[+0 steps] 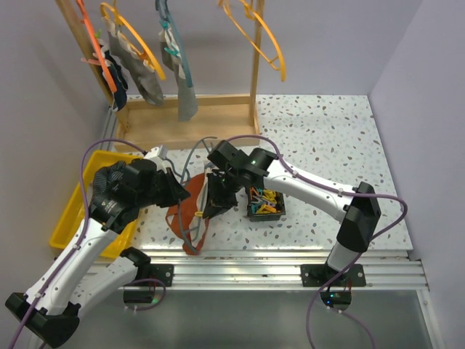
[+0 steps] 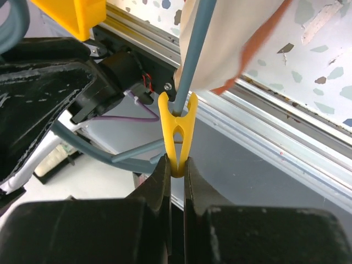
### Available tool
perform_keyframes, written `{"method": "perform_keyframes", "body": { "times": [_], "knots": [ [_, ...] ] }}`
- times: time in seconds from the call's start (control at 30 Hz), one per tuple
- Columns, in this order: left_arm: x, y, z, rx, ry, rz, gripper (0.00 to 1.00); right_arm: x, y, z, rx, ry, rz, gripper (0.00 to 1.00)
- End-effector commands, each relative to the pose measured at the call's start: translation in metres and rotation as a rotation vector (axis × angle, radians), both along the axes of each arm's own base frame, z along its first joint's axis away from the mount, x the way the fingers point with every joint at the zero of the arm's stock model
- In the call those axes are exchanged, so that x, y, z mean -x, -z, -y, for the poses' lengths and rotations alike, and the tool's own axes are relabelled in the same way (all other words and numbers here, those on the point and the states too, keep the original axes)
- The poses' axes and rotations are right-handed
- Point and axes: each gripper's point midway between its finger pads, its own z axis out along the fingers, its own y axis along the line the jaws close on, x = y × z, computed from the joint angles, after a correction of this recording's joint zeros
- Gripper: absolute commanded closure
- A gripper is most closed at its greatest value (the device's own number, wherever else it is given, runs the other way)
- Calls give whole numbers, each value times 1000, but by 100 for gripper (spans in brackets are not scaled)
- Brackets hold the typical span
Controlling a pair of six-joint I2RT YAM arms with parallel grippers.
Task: Remove the underwear clipped to the hanger
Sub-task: Remove the underwear from the hanger, then place the clamp in the bin.
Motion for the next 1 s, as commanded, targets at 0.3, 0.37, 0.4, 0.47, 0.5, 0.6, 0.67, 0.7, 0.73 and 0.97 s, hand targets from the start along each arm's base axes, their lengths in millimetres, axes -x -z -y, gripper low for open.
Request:
{"method": "perform_keyframes", "body": {
  "times": [0.3,0.37,0.4,0.47,0.5,0.6,0.67,0.7,0.73,0.97],
  "knots": [
    [-9,-10,-5,-1,-36,60,100,-11,-66,18,-281,102,124,100],
    [-10,-6,-5,-8,-35,54,100,-15,-73,37,-304,148,150,100],
    [-11,-3,-4,-11,-34,47,100,-17,-71,48,-286,171,155,100],
    [-11,0,-3,-14,-30,40,100,-28,-45,94,-120,263,165,100],
    [-12,0,-2,-12,-29,38,100,-34,-36,111,-54,293,182,100],
    [-13,-2,0,-9,-20,41,100,-52,-13,171,171,379,257,100],
    [-13,-2,2,-8,-10,39,100,-64,-5,191,219,414,269,100],
    [-13,-3,2,-7,-8,39,100,-67,1,196,232,418,262,100],
    [-13,-3,3,-8,-2,38,100,-70,4,198,237,419,263,100],
    [-11,-7,4,-6,16,37,100,-92,32,197,254,402,254,77]
  ]
}}
